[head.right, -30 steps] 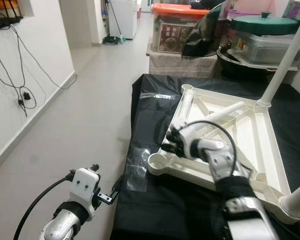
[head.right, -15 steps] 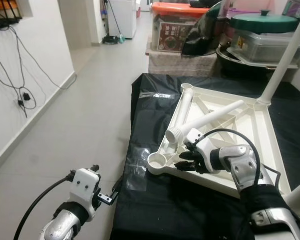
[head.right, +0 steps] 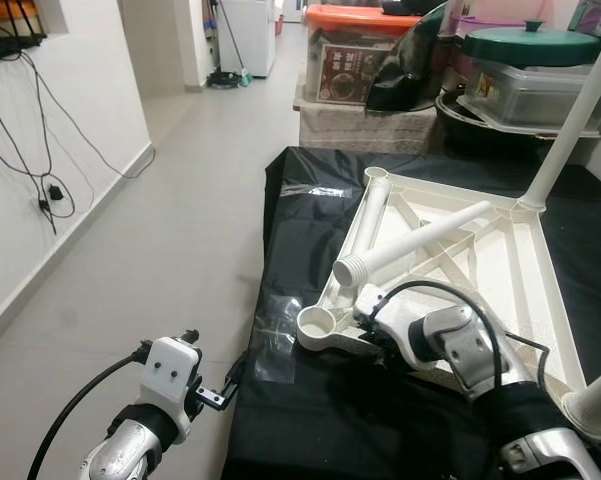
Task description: Building children table
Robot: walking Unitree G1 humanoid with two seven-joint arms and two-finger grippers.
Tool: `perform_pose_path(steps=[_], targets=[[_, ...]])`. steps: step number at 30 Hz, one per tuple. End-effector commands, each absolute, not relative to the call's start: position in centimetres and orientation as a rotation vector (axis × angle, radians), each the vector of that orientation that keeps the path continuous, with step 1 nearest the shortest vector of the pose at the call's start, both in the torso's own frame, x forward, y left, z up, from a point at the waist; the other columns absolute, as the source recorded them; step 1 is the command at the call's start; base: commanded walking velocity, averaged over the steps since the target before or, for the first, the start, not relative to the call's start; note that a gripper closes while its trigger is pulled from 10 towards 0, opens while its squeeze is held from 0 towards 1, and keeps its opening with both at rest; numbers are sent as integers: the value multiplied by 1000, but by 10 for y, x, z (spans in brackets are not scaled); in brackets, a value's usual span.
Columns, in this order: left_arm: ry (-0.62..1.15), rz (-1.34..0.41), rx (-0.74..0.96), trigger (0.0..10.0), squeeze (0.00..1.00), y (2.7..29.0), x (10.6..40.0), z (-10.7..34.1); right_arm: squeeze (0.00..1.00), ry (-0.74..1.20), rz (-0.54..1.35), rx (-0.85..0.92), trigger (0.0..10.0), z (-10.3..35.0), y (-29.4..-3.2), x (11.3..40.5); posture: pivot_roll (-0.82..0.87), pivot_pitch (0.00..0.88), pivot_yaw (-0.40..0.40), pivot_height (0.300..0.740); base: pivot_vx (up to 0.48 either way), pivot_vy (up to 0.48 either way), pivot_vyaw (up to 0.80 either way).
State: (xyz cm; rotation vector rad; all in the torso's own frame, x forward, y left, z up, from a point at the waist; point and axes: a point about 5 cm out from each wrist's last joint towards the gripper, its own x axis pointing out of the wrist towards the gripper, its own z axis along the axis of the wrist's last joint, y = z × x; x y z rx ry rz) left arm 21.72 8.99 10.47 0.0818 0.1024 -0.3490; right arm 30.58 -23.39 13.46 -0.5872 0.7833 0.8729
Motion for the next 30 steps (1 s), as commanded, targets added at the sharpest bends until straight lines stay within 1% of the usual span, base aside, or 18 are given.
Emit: perform_pose_path(steps=[1, 2, 3, 4, 7, 9, 11, 13, 15, 20, 24, 30], targets=[[108, -348, 76, 10000, 0, 90, 216, 105, 0, 840, 896, -590, 0, 123, -231, 301, 55, 0, -56, 740, 0, 0, 0], [107, -348, 75, 10000, 0, 90, 216, 105, 0, 849, 883, -609, 1490, 121, -231, 302, 54, 0, -55, 740, 0, 0, 0], [107, -348, 75, 10000, 0, 90, 216, 105, 0, 849, 883, -609, 1490, 121, -231, 302, 54, 0, -55, 740, 0, 0, 0], [106, -348, 74, 10000, 0, 90, 216, 106, 0, 850, 883, -613, 0, 121, -230, 302, 55, 0, -57, 740, 0, 0, 0], [106, -347, 73, 10000, 0, 90, 216, 106, 0, 843, 964, -611, 0, 124, -223, 297, 54, 0, -57, 740, 0, 0, 0], [106, -347, 73, 10000, 0, 90, 216, 106, 0, 843, 970, -608, 0, 124, -223, 297, 54, 0, -57, 740, 0, 0, 0], [106, -347, 72, 10000, 0, 90, 216, 106, 0, 846, 1030, -617, 0, 126, -223, 292, 52, 0, -55, 740, 0, 0, 0], [106, -347, 72, 10000, 0, 90, 216, 106, 0, 846, 1030, -617, 0, 126, -223, 292, 52, 0, -55, 740, 0, 0, 0], [105, -346, 71, 10000, 0, 91, 216, 106, 0, 873, 1092, -638, 0, 127, -227, 284, 51, 0, -52, 740, 0, 0, 0], [104, -346, 71, 10000, 0, 91, 216, 106, 0, 889, 1124, -656, 0, 128, -233, 280, 51, 0, -55, 740, 0, 0, 0], [103, -346, 71, 10000, 0, 91, 217, 106, 0, 886, 1191, -637, 0, 131, -240, 275, 48, 0, -53, 740, 0, 0, 0], [103, -345, 71, 10000, 0, 91, 217, 107, 0, 958, 1278, -654, 0, 124, -252, 260, 51, 0, -52, 740, 0, 0, 0]])
